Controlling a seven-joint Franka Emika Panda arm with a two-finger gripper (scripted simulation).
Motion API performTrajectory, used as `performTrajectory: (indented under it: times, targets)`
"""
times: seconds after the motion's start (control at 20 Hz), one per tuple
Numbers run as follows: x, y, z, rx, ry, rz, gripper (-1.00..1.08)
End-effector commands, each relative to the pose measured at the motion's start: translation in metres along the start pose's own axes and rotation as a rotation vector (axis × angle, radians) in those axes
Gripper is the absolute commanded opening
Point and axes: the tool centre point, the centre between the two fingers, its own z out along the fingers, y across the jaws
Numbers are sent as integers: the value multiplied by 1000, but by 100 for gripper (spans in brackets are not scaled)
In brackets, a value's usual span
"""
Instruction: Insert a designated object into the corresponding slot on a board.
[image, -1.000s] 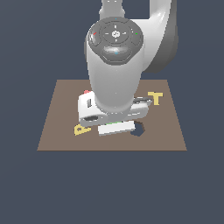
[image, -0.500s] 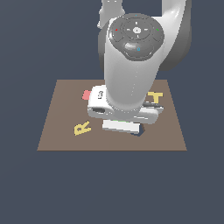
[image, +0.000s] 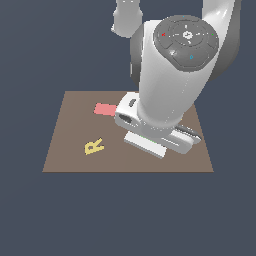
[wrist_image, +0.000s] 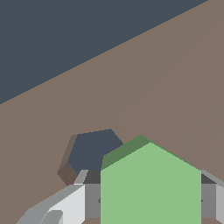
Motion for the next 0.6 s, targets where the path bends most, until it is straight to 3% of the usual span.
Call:
performTrajectory:
  times: [0.0,0.55]
  targets:
    - [0,-7,-1,0,0,76,-100]
    - [2,-27,-2,0,0,295,-100]
